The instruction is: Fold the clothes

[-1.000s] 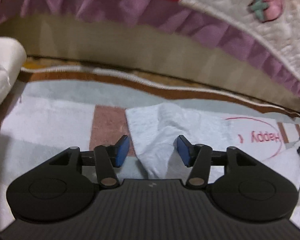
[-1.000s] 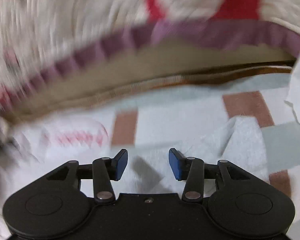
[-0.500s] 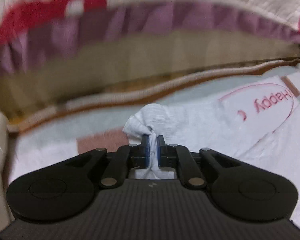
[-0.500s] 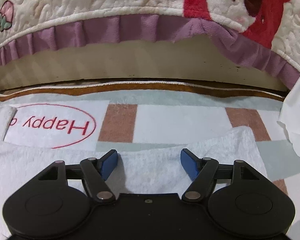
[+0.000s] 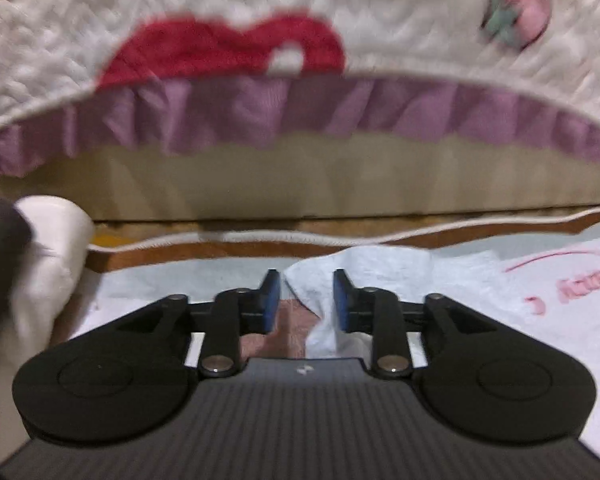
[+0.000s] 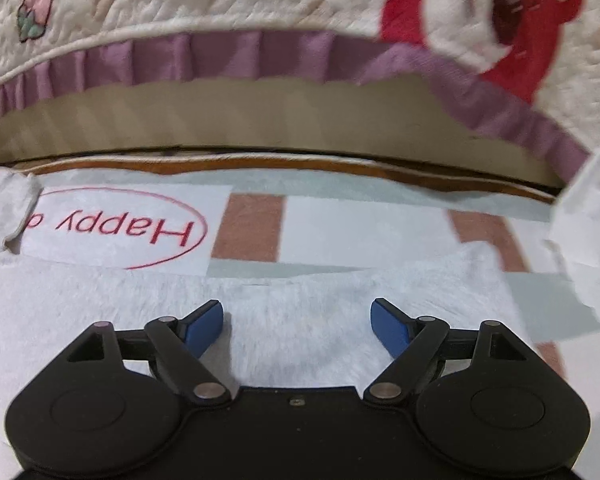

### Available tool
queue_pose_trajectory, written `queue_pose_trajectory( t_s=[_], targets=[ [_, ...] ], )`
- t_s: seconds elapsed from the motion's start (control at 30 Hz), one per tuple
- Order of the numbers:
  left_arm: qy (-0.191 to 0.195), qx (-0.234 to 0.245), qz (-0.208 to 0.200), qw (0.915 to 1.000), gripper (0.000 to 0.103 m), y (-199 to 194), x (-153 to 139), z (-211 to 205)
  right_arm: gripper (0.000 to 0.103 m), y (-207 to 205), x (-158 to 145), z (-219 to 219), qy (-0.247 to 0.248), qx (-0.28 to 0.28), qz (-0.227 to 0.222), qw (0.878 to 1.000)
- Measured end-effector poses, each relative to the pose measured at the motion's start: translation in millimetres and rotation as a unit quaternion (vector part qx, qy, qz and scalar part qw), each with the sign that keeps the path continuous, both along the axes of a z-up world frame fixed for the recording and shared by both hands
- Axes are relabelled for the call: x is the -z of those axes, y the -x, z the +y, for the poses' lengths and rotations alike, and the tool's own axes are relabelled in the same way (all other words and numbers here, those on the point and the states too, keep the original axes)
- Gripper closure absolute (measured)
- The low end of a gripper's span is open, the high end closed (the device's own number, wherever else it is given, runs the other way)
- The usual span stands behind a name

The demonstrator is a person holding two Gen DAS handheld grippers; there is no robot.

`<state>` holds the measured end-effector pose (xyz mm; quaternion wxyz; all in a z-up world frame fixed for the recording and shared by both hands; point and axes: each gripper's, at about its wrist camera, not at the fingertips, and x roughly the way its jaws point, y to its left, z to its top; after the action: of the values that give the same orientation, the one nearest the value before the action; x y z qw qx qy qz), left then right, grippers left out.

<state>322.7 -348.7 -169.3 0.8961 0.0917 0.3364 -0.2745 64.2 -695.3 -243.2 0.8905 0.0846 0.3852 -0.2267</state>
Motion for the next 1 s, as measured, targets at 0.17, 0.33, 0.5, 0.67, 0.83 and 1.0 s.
queue_pose_trajectory(
  t_s=[0.17, 0.33, 0.5, 0.67, 0.83, 1.0],
  targets=[
    [0.024, 0.1, 0.03, 0.9942, 0.053, 66.4, -24.2, 17.4, 0.021, 44.4, -7.6, 1.1, -0.005, 0.09, -0.067, 0.994],
    [0.067, 0.208, 0.148, 0.9646, 0.044, 135.7, -22.0, 31.9, 0.037, 96.2, -21.3, 16.2, -0.101, 0.139, -0.136, 0.976],
    [0.023, 0.273, 0.179, 0.9447, 0.039, 199.0, -20.9, 54.4, 0.071, 110.6, -19.5, 53.5, -0.132, 0.098, -0.089, 0.982],
    [0.026, 0.293, 0.205, 0.9336, 0.032, 216.7, -18.7, 76.2, 0.069, 115.1, -4.6, 76.7, -0.145, 0.115, -0.057, 0.981],
    [0.01, 0.263, 0.211, 0.9415, 0.027, 220.8, -1.3, 75.0, 0.086, 127.1, 7.3, 59.8, -0.206, 0.131, -0.145, 0.959],
    [0.03, 0.256, 0.216, 0.9419, 0.081, 219.4, 0.5, 90.7, 0.098, 160.6, -21.3, 68.1, -0.21, 0.104, -0.243, 0.941]
  ],
)
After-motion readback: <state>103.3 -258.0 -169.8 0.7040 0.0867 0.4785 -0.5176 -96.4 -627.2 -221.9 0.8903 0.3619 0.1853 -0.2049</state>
